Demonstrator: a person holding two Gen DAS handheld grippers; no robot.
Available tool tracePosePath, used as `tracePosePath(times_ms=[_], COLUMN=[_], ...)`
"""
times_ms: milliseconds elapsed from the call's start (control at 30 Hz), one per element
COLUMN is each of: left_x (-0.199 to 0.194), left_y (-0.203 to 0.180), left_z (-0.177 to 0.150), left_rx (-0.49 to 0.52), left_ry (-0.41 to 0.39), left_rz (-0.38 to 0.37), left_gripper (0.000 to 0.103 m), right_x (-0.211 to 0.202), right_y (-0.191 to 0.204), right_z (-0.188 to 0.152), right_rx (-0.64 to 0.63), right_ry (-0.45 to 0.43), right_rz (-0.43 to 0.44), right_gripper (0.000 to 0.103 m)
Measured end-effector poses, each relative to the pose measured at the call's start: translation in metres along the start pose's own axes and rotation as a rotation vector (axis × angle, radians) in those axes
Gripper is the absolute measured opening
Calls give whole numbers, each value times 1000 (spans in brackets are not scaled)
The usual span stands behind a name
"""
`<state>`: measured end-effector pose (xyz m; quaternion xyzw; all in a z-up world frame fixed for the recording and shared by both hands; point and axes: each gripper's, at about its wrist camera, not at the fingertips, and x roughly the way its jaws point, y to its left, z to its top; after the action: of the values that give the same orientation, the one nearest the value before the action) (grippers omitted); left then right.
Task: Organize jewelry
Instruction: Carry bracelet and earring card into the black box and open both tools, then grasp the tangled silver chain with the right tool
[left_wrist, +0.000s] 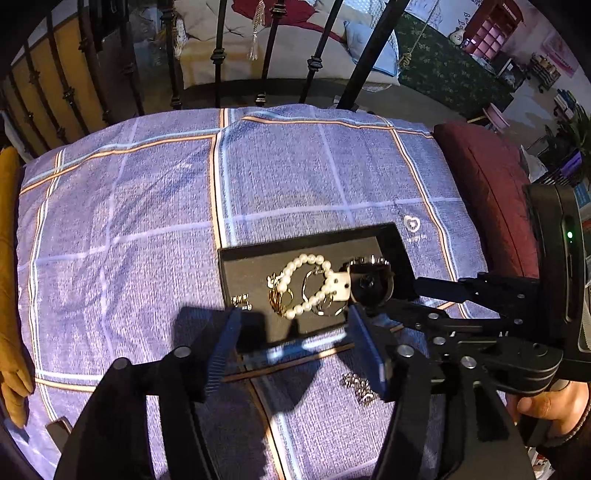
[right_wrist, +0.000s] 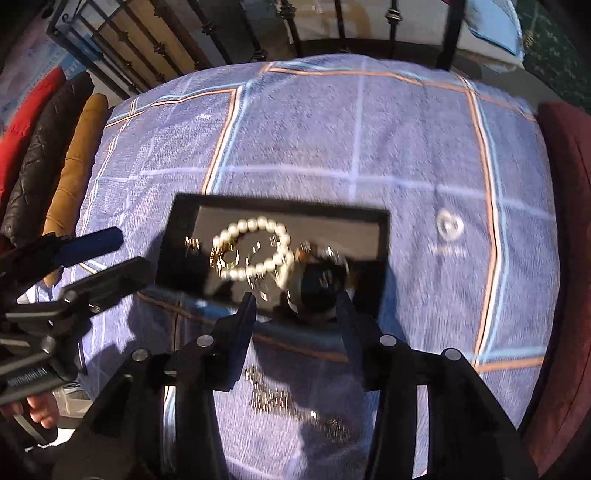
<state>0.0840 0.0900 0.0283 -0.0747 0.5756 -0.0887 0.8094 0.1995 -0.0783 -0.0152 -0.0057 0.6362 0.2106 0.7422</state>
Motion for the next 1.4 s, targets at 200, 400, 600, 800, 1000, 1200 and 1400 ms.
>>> tracePosePath(times_ms=[200, 400, 600, 800, 1000, 1200, 1400], left_x=[15, 27, 25, 31, 36, 35, 26], left_y=[3, 3, -11, -27, -47, -49, -23], left_z=[-63, -94, -98, -102, -100, -96, -107], left_rx=[6, -14, 8, 6, 14, 7, -94], left_ry=[122, 188, 168, 160, 145, 132, 127], left_rz=[6, 10, 18, 31, 105, 198, 214], left_gripper=[68, 68, 69, 69, 69, 74, 79], right_x=[16, 28, 20, 11, 7, 10, 36], right_y=[-23, -29, -20, -24, -32, -20, 4], right_z=[-85, -128, -125, -125, -127, -124, -113], right_rx=[103, 119, 86, 53, 26, -66, -127], right_ry=[112, 156, 121, 111, 113, 77, 81], right_rz=[-19, -85, -69, -62, -25, -70, -73], right_gripper=[46, 46, 53, 63, 82, 82, 80])
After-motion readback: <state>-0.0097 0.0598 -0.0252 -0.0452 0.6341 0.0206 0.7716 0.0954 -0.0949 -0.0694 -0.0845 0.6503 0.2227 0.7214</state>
